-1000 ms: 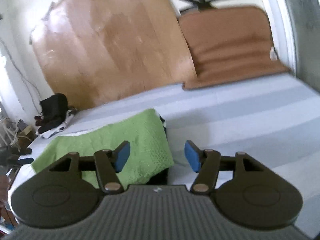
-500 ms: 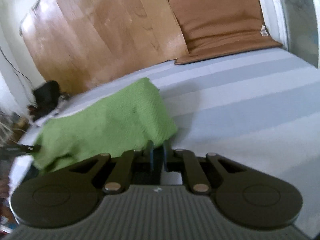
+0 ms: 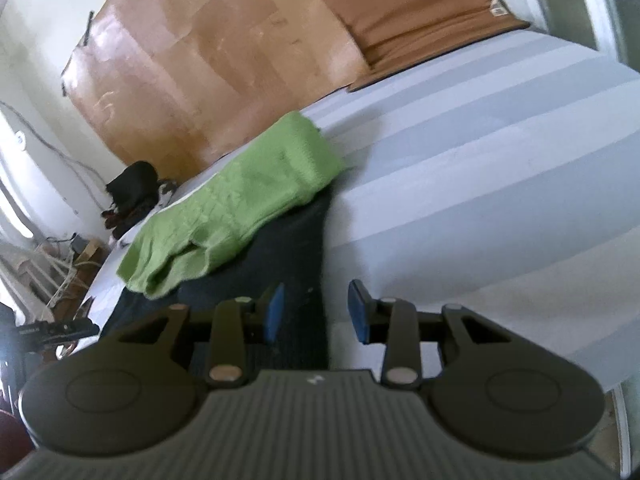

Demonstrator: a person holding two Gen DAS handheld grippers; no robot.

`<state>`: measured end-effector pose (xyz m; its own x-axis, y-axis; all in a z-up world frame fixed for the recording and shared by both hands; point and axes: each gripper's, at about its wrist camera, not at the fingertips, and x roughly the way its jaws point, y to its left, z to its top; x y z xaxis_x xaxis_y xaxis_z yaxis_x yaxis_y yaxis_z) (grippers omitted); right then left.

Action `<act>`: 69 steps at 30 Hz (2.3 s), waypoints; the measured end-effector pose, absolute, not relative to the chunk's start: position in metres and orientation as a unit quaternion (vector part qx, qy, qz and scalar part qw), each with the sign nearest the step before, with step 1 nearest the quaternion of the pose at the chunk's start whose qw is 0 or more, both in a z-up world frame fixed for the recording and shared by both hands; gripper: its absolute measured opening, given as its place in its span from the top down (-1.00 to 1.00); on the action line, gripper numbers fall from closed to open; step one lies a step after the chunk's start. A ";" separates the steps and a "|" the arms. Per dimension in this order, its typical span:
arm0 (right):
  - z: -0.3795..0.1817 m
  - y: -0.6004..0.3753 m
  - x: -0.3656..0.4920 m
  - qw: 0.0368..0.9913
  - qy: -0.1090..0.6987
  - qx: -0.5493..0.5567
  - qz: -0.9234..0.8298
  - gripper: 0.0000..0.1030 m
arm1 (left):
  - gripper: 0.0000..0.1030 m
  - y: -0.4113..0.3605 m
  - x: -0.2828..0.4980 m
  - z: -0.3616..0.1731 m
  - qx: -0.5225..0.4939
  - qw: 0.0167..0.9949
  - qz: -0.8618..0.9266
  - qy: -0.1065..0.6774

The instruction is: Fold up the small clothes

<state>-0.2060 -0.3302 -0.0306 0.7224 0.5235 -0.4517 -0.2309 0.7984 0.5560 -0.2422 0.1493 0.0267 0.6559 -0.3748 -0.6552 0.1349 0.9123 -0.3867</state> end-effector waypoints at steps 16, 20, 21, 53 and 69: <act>-0.029 -0.319 -0.220 0.871 0.292 0.272 0.289 0.70 | 0.77 0.150 -0.256 0.022 -0.268 0.859 -0.174 0.400; 0.003 -0.328 -0.179 0.874 0.234 0.320 0.282 0.70 | 0.79 0.169 -0.220 0.045 -0.334 0.855 -0.169 0.358; 0.008 -0.324 -0.159 0.875 0.225 0.328 0.277 0.66 | 0.78 0.172 -0.203 0.049 -0.348 0.857 -0.159 0.347; -0.014 -0.288 -0.124 0.936 0.227 0.159 0.217 0.30 | 0.41 0.028 -0.118 0.026 -0.096 0.908 -0.178 0.368; -0.034 -0.310 -0.109 0.903 0.269 0.288 0.170 -0.29 | 0.06 0.008 -0.095 0.029 -0.061 0.919 -0.100 0.376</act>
